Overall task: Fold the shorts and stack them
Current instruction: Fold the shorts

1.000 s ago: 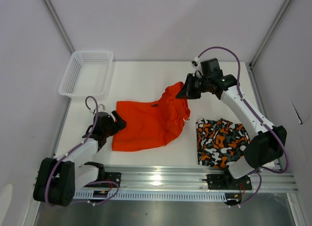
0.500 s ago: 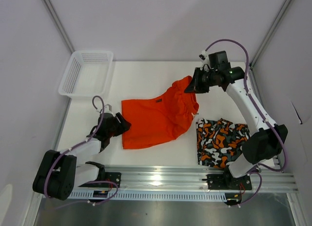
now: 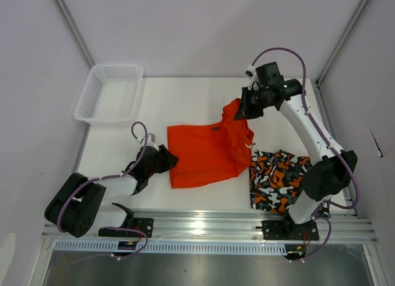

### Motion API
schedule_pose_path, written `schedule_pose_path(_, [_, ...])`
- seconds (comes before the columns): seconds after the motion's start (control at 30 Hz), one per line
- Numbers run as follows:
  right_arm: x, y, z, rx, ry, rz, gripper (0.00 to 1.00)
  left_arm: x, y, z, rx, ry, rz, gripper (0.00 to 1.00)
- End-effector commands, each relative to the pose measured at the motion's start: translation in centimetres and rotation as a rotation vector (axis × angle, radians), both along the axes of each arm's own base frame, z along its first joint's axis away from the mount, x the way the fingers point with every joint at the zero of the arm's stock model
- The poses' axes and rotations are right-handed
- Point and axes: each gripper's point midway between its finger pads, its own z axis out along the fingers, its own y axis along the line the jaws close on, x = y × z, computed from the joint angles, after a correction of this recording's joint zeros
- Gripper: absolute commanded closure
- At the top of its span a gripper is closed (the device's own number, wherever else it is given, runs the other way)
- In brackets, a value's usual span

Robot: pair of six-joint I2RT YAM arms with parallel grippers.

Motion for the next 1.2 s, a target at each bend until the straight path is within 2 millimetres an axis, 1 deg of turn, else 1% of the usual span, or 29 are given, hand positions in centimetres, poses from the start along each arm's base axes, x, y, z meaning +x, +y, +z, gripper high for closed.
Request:
schedule_pose_path(0.0, [-0.1, 3.0, 2.7, 0.08, -0.059, 0.03, 0.96, -2.0, 1.3, -2.0, 0.062, 0.069, 0.023, 0.48])
schedule_pose_path(0.03, [0.1, 3.7, 2.7, 0.087, -0.068, 0.032, 0.95, -2.0, 1.3, -1.9, 0.065, 0.066, 0.024, 0.48])
schedule_pose_path(0.07, [-0.3, 4.8, 2.6, 0.089, -0.067, 0.047, 0.95, -2.0, 1.4, -1.7, 0.068, 0.061, 0.027, 0.48])
schedule_pose_path(0.13, [0.0, 5.9, 1.9, 0.07, -0.07, 0.035, 0.95, -2.1, 1.5, -1.4, 0.069, 0.047, 0.024, 0.48])
schedule_pose_path(0.17, [0.4, 6.3, 0.9, 0.041, -0.062, 0.026, 0.96, -2.2, 1.5, -1.3, 0.069, 0.042, 0.021, 0.49])
schedule_pose_path(0.2, [0.1, 7.3, 0.4, 0.018, -0.063, 0.035, 0.96, -2.2, 1.6, -1.2, 0.073, 0.037, 0.019, 0.49])
schedule_pose_path(0.23, [0.5, 7.5, -0.3, -0.011, -0.07, 0.013, 0.96, -2.2, 1.5, -1.1, 0.072, 0.036, 0.016, 0.5])
schedule_pose_path(0.27, [0.7, 7.9, -1.6, -0.033, -0.051, 0.008, 0.96, -2.2, 1.5, -1.1, 0.075, 0.036, 0.014, 0.5])
schedule_pose_path(0.4, [1.2, 9.6, -4.1, -0.07, -0.048, -0.018, 0.97, -2.3, 1.6, -1.3, 0.09, 0.036, 0.007, 0.52])
schedule_pose_path(0.43, [0.9, 10.3, -4.6, -0.069, -0.039, -0.01, 0.98, -2.4, 1.6, -1.4, 0.094, 0.038, 0.006, 0.53])
schedule_pose_path(0.5, [0.8, 11.4, -5.0, -0.046, -0.032, -0.007, 0.98, -2.5, 1.6, -1.5, 0.102, 0.041, 0.002, 0.53])
schedule_pose_path(0.53, [0.3, 12.1, -5.0, -0.04, -0.033, 0.005, 0.98, -2.5, 1.6, -1.6, 0.105, 0.041, 0.003, 0.53])
schedule_pose_path(0.63, [-0.2, 13.4, -5.0, -0.025, -0.043, 0.01, 0.98, -2.5, 1.7, -1.6, 0.111, 0.04, 0.001, 0.54])
schedule_pose_path(0.67, [-0.2, 13.6, -5.1, -0.02, -0.044, 0.007, 0.97, -2.5, 1.7, -1.6, 0.112, 0.04, 0.0, 0.54])
schedule_pose_path(0.8, [-0.5, 14.6, -6.3, -0.03, -0.036, 0.003, 0.97, -2.5, 1.6, -1.6, 0.117, 0.037, -0.001, 0.55])
schedule_pose_path(0.83, [-0.7, 14.7, -7.3, -0.042, -0.02, 0.001, 0.97, -2.6, 1.6, -1.6, 0.118, 0.038, -0.004, 0.55])
schedule_pose_path(0.9, [-0.9, 15.4, -8.2, -0.04, -0.012, -0.002, 0.97, -2.6, 1.6, -1.6, 0.12, 0.037, -0.003, 0.56])
schedule_pose_path(0.93, [-1.2, 15.6, -9.2, -0.049, 0.001, 0.002, 0.97, -2.5, 1.6, -1.6, 0.12, 0.035, -0.002, 0.56])
schedule_pose_path(0.97, [-1.6, 16.2, -9.5, -0.053, 0.001, 0.016, 0.97, -2.6, 1.6, -1.7, 0.125, 0.038, -0.003, 0.56])
schedule_pose_path(1.17, [-2.4, 17.0, -13.0, -0.142, 0.031, 0.056, 0.97, -2.6, 1.7, -1.7, 0.134, 0.041, -0.003, 0.57])
